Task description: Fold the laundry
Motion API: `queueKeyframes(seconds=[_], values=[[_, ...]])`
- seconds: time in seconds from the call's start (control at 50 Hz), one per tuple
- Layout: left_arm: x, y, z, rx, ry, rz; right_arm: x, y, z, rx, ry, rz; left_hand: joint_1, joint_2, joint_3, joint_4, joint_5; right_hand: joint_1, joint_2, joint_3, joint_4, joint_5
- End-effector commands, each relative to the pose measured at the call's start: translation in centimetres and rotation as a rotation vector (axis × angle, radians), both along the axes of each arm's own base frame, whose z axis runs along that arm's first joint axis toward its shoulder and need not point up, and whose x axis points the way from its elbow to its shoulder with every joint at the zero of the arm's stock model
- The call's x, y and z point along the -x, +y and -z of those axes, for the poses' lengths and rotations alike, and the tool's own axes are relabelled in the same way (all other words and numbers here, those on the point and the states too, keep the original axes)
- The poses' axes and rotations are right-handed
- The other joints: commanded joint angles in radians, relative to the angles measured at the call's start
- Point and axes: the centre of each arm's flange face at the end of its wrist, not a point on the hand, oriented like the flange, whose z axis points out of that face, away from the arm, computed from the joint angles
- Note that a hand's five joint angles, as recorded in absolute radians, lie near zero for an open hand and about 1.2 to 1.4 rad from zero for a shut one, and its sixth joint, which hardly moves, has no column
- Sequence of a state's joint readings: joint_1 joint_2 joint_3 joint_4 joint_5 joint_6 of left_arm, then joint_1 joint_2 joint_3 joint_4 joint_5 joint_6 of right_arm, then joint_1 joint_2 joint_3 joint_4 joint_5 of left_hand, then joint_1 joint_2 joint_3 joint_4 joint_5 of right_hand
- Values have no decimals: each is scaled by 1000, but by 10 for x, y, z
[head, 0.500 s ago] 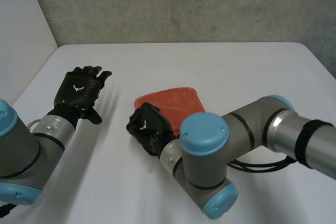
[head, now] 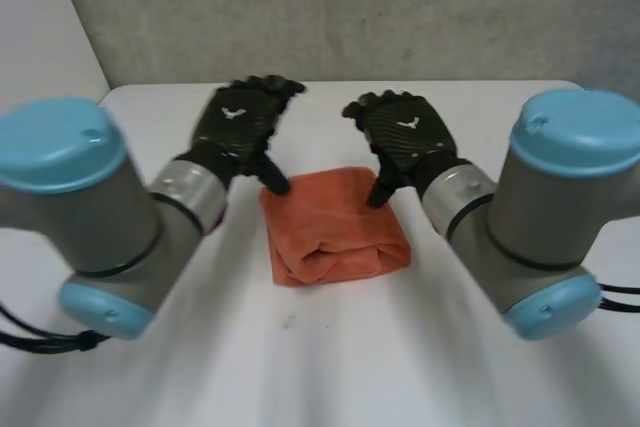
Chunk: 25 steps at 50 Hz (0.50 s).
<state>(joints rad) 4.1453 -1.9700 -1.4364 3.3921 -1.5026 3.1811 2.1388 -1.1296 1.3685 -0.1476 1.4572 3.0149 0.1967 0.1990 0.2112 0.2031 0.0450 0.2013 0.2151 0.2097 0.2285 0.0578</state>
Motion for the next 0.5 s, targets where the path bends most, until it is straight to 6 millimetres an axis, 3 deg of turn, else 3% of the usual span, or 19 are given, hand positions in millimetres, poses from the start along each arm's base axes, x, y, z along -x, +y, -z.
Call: queueKeyframes(seconds=[0.02, 0.04, 0.12, 0.24, 0.3, 0.38, 0.44, 0.5], values=[[25, -1, 41, -127, -34, -47, 7, -21, 28, -170, 20, 3, 20, 17, 5, 13, -3, -27, -41, -35, -54, -58], [25, -1, 41, -127, -35, -47, 5, -23, 34, -191, 26, 0, 20, 17, 5, 13, -3, -27, -41, -35, -54, -58], [22, -4, 79, -188, -106, -121, 0, -30, 56, -262, 73, -7, 11, 9, -4, 5, -12, -27, -41, -35, -54, -58], [16, -1, 106, -243, -163, -143, -5, -42, 90, -344, 130, -9, 5, 3, -9, -1, -18, -27, -41, -35, -54, -58], [11, 2, 114, -264, -187, -147, -6, -42, 97, -365, 149, -8, 2, 0, -12, -4, -21, -27, -41, -35, -54, -58], [7, 5, 113, -260, -214, -141, -7, -43, 94, -359, 155, -14, -4, -6, -18, -10, -26, -27, -41, -35, -54, -58], [6, 8, 101, -220, -228, -127, -8, -44, 83, -338, 136, -17, -10, -12, -24, -16, -32, -27, -41, -35, -54, -58], [7, 7, 82, -163, -227, -122, -7, -44, 53, -280, 100, -15, -15, -18, -30, -22, -38, -27, -41, -35, -54, -58]])
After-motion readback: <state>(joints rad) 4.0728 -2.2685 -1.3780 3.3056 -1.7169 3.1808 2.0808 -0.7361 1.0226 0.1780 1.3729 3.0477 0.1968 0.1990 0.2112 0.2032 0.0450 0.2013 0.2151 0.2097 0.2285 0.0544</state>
